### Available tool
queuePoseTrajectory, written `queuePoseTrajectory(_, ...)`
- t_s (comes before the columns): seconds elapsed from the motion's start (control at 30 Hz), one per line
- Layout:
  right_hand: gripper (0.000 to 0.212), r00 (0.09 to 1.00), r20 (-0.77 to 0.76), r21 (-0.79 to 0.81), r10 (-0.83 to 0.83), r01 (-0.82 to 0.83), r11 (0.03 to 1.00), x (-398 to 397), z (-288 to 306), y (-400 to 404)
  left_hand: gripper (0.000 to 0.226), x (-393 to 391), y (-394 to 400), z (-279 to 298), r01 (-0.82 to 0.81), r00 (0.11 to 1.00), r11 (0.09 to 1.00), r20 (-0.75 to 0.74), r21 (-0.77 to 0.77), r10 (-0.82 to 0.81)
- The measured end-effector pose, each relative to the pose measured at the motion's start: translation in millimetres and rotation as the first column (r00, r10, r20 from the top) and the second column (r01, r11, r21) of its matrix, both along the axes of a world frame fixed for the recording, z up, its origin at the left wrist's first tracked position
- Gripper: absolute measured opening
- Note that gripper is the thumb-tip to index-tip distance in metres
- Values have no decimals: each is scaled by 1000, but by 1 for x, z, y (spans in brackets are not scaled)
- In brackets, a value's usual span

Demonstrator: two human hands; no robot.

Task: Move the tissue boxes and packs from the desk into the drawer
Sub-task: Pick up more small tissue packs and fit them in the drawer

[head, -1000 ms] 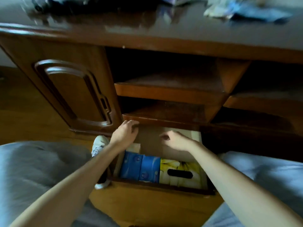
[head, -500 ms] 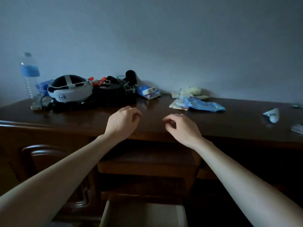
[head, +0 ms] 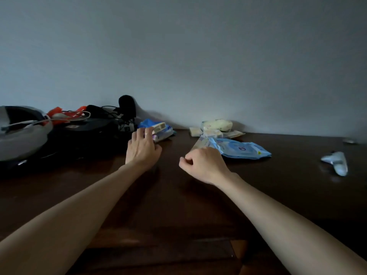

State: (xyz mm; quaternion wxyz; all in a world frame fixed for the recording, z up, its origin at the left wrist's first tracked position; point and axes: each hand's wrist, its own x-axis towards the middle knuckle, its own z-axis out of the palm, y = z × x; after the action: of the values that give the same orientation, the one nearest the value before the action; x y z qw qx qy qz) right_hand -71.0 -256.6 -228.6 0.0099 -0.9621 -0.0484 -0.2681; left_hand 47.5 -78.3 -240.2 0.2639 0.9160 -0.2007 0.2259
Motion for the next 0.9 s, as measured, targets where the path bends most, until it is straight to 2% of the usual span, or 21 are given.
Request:
queuePoseTrajectory(0.1,46,962,232,1,-146,150,989,42,8,-20,68,42,-26,6,5,999,1000,-32,-8,-5)
queuePoseTrajectory(0.17,30,932,250,54,-263,258,965,73,17,-38,65,67,-39,6,8,999,999,-48,-42,-10)
queuePoseTrajectory(0.2,24,925,201,85,-323,312,946,88,21,-48,62,77,-44,2,16,998,999,-60,-52,-19)
queuePoseTrajectory(0.27,37,894,-1,149,-448,443,884,117,24,-70,50,88,-50,-10,28,998,999,-59,-34,-30)
queuePoseTrajectory(0.37,64,745,-329,218,-581,658,721,140,18,-94,34,93,-53,-16,18,1000,998,1,60,-18)
queuePoseTrajectory(0.43,64,668,-433,200,-606,726,657,149,9,-102,35,91,-52,-12,7,1000,998,-2,57,-7)
queuePoseTrajectory(0.5,56,651,-410,181,-639,745,642,157,8,-105,44,89,-50,-11,6,1000,999,-30,54,-5)
queuePoseTrajectory(0.57,52,667,-304,150,-680,738,658,166,13,-102,52,88,-50,-12,27,998,997,-63,70,-22)
queuePoseTrajectory(0.63,47,753,-101,161,-650,657,736,176,21,-93,49,89,-50,-13,59,994,997,-97,50,-54)
queuePoseTrajectory(0.67,46,818,-8,180,-576,567,804,182,26,-86,44,89,-50,-13,72,992,997,-105,25,-69)
queuePoseTrajectory(0.7,47,879,22,189,-477,465,865,190,32,-80,39,90,-50,-13,81,991,997,-109,3,-80)
queuePoseTrajectory(0.77,50,946,-98,217,-308,322,921,209,38,-73,34,93,-50,-14,91,989,996,-118,-21,-93)
queuePoseTrajectory(0.8,53,939,-207,229,-276,321,919,220,36,-73,36,94,-50,-15,97,988,995,-120,-23,-99)
queuePoseTrajectory(0.87,57,850,-432,176,-301,407,896,235,20,-76,51,97,-51,-19,108,987,994,-114,-21,-110)
queuePoseTrajectory(0.9,57,800,-494,102,-340,441,891,240,9,-77,59,98,-52,-20,108,987,994,-115,-21,-110)
